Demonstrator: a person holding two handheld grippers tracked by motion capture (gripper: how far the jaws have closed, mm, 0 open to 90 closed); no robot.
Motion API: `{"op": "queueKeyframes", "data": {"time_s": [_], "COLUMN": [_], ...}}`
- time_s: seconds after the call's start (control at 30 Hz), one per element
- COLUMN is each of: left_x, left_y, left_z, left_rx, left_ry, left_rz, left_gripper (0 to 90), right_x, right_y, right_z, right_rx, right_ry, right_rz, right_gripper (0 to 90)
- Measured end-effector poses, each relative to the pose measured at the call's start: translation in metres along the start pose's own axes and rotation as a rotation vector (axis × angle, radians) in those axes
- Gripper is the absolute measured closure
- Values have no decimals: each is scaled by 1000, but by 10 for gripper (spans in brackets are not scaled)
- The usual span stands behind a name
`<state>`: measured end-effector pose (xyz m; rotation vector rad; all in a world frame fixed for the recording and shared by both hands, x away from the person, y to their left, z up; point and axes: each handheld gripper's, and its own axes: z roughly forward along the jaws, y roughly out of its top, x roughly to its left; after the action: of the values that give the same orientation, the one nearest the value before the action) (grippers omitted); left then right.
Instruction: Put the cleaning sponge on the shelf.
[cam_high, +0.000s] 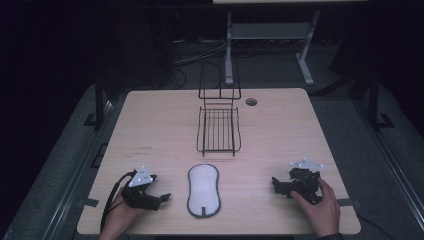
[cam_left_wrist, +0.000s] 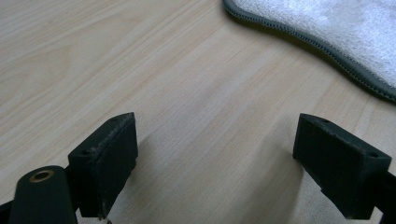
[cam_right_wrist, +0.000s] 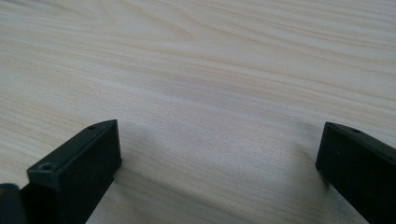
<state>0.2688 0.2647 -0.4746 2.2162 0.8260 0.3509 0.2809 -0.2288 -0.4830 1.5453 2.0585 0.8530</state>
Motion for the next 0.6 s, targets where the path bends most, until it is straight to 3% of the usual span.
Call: {"op": "queueKeyframes", "data": {"time_s": [0.17,0.23,0.3,0.47,0.6], "left_x": [2,1,0,0,-1], "left_y": [3,5,8,19,27], "left_z": [-1,-2,-3,-7,-7], "left_rx": [16,13,14,-6,-21], "left_ry": [-8,-14,-27,-56,-73], "left_rz": [-8,1,-4,-3,16], "left_gripper": [151,231,253,431,625], "right_x": [0,0,0,0,0], "right_y": [0,0,0,0,0], "right_z": [0,0,0,0,0], "right_rx": [-1,-1,-1,-1,-1], "right_ry": [0,0,0,0,0], "right_rz": [1,1,1,1,1], "right_gripper": [0,0,0,0,0]}}
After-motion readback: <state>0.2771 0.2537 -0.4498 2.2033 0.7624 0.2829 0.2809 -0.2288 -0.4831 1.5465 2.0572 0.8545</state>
